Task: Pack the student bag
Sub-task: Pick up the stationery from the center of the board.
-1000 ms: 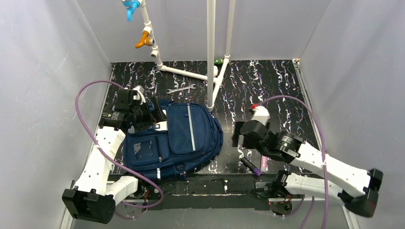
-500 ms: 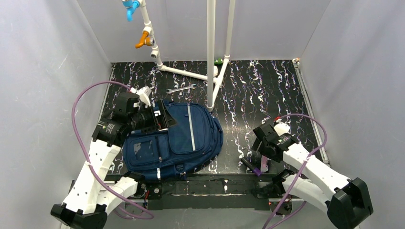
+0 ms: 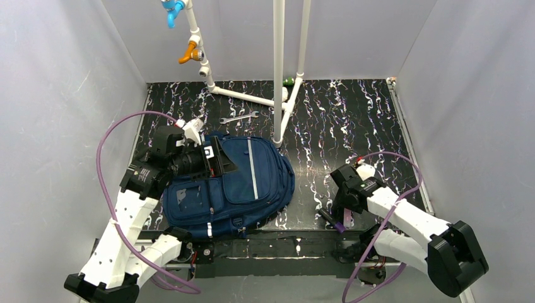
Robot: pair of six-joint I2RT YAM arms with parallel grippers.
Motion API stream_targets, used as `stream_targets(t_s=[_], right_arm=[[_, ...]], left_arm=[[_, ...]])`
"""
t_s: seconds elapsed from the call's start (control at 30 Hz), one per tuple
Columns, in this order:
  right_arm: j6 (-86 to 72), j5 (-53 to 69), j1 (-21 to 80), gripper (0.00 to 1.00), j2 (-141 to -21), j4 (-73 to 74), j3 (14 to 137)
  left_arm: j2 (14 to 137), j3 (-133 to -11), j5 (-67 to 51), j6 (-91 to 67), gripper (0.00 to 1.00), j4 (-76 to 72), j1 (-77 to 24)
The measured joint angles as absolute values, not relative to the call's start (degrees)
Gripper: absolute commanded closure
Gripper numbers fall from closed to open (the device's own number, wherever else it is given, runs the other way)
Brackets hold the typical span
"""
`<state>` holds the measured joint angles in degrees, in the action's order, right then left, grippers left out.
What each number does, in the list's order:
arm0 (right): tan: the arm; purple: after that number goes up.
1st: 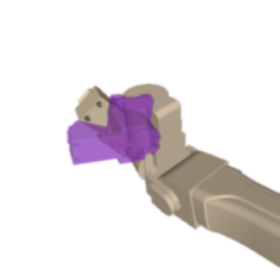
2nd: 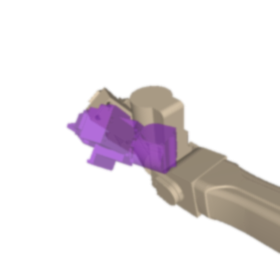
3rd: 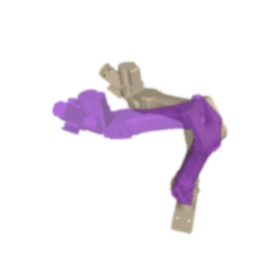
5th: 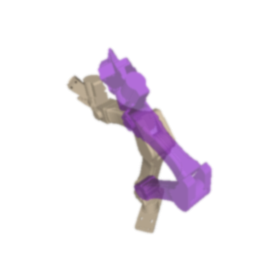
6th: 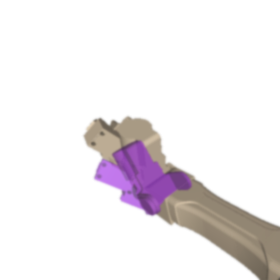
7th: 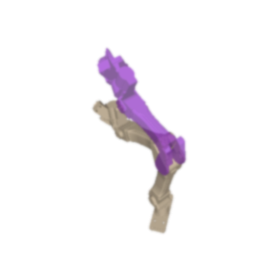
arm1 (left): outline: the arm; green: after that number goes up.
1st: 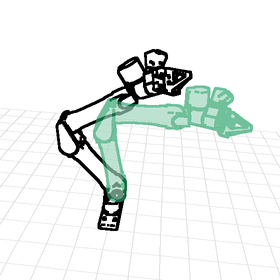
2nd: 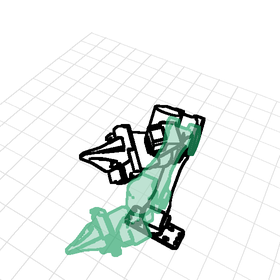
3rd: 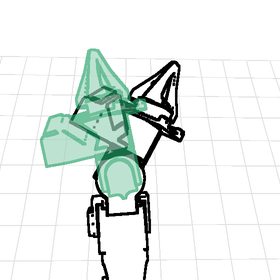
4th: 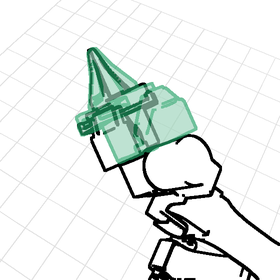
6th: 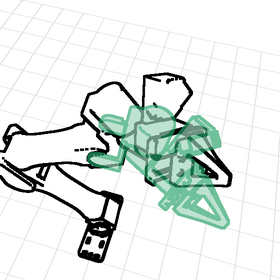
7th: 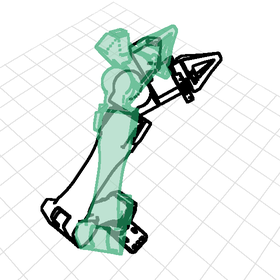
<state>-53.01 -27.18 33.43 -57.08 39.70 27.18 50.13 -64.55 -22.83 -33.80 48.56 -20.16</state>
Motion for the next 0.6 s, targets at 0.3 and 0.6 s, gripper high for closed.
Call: stream_targets(t_s=[0.3, 0.6], right_arm=[[-53.8, -28.8, 33.4, 0.8, -59.8, 38.9, 28.0], [-48.1, -29.1, 33.3, 0.98, -60.8, 40.1, 36.0]], left_arm=[[50.0, -64.6, -23.6, -34.9, 0.08, 48.7, -21.4], [49.5, -61.3, -26.9, -39.1, 0.08, 41.1, -24.9]])
